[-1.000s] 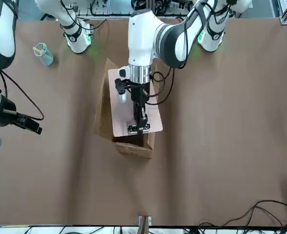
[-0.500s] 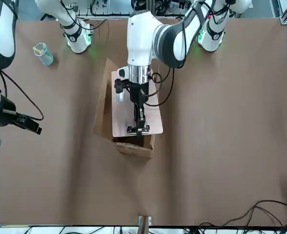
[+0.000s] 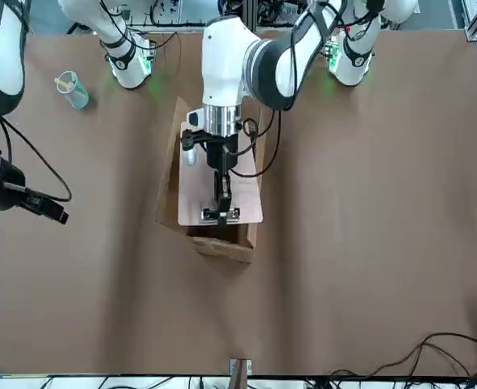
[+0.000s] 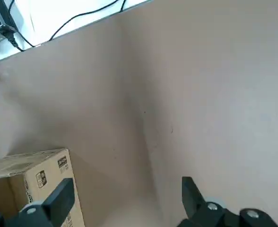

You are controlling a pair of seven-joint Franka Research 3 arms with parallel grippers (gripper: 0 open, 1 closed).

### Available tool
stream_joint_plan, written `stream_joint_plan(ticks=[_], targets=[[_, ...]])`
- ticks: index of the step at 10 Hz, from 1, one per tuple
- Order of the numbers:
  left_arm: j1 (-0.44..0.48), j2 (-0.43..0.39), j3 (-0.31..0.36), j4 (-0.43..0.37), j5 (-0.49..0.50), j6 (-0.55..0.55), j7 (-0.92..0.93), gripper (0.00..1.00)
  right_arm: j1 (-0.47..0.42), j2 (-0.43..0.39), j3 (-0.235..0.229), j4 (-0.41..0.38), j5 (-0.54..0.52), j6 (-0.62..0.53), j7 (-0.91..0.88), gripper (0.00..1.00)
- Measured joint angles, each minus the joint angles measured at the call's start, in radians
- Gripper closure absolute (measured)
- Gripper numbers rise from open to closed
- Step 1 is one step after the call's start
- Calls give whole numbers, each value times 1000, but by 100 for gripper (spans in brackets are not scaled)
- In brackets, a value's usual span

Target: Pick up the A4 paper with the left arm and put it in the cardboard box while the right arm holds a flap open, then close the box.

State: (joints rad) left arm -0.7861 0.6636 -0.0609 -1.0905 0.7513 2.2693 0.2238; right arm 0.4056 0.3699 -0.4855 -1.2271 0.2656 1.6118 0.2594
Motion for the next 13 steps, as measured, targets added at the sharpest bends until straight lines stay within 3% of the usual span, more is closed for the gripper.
stream_joint_plan(ticks=[13], targets=[[0,17,34,11,3,-5,61,93,-24,0,-1,-12,1,-2,2,0]])
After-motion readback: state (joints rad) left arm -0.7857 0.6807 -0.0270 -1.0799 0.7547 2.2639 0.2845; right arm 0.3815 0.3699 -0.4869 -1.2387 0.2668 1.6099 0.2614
